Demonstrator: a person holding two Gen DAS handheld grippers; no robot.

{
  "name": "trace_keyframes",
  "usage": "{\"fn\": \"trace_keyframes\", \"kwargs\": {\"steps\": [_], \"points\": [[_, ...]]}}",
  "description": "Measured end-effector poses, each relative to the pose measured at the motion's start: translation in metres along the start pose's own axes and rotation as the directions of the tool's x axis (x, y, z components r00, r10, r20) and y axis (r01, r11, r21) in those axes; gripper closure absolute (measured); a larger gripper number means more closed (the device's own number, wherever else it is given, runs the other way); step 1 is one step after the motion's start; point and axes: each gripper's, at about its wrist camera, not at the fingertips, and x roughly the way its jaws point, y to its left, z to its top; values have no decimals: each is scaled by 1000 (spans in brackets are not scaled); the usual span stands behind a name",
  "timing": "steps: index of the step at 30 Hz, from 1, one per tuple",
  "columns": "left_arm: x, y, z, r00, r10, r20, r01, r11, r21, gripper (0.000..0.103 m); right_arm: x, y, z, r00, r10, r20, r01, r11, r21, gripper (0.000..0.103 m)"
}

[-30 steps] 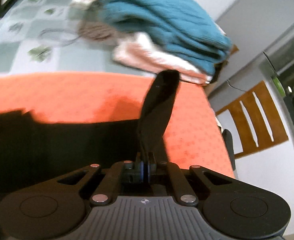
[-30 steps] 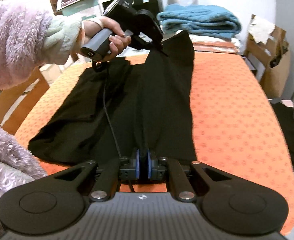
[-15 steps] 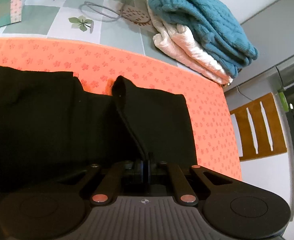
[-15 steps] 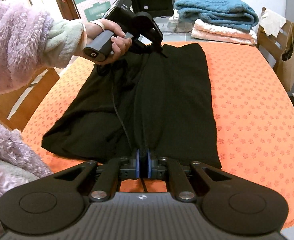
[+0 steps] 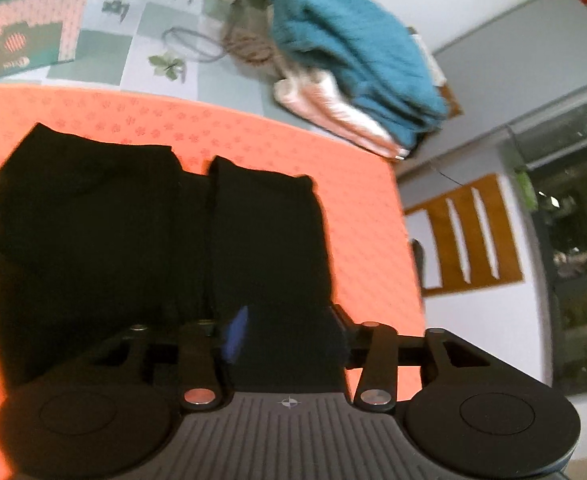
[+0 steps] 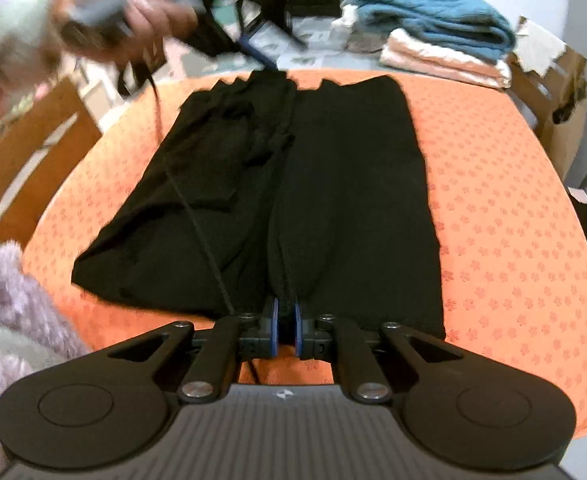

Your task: Fold clothes

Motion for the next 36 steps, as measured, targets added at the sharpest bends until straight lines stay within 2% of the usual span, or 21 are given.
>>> {"fn": "trace_keyframes", "kwargs": {"steps": [1,4,6,10,13,14,16,18,22,25,27,29,30,33,36], "points": [[-13,-3,-5,1000,-10,1,10,1000,8,52,3,2,0,1000,-2,-15,2,1000,-6,91],[-43,-6,-23,1000,-13,13,13,1000,24,51,24,7,-11,991,25,-128,-30,999,-37,91],[-56,-5,-35,999,2,33,-3,999,43,50,32,8,-18,985,46,-166,-52,998,-32,91],[-64,-1,-61,997,51,55,-57,993,103,50,16,1,-22,994,31,-102,-33,999,-10,90],[-61,6,-79,996,74,52,-80,989,123,50,0,-19,-18,999,-41,-33,42,999,33,89],[-59,9,-85,996,80,50,-86,988,125,50,-2,-28,-18,997,-75,-24,76,996,43,87],[-54,12,-97,994,102,48,-107,986,131,50,-6,-45,-18,990,-138,-7,138,988,64,76],[-51,15,-109,991,126,50,-131,982,133,50,-4,-66,-19,984,-176,-6,175,979,100,73],[-46,13,-123,988,143,60,-150,981,120,50,10,-112,-24,989,-150,-5,146,951,272,73],[-41,9,-131,986,152,68,-159,981,108,50,21,-133,-29,997,-72,9,62,918,393,71],[-38,7,-137,985,158,73,-165,981,100,50,30,-140,-31,1000,-13,13,6,901,434,71],[-35,4,-142,984,163,77,-170,981,92,50,39,-140,-32,1000,-6,-2,6,901,434,76],[-31,-1,-143,984,161,78,-167,982,91,50,40,-142,-32,1000,-11,-11,14,899,438,94],[-12,-17,-146,989,141,35,-143,986,90,47,32,-145,-33,1000,-1,-2,2,893,450,96],[8,-34,-150,993,120,-7,-119,989,89,47,14,-139,-33,1000,-6,25,-5,915,402,96]]}}
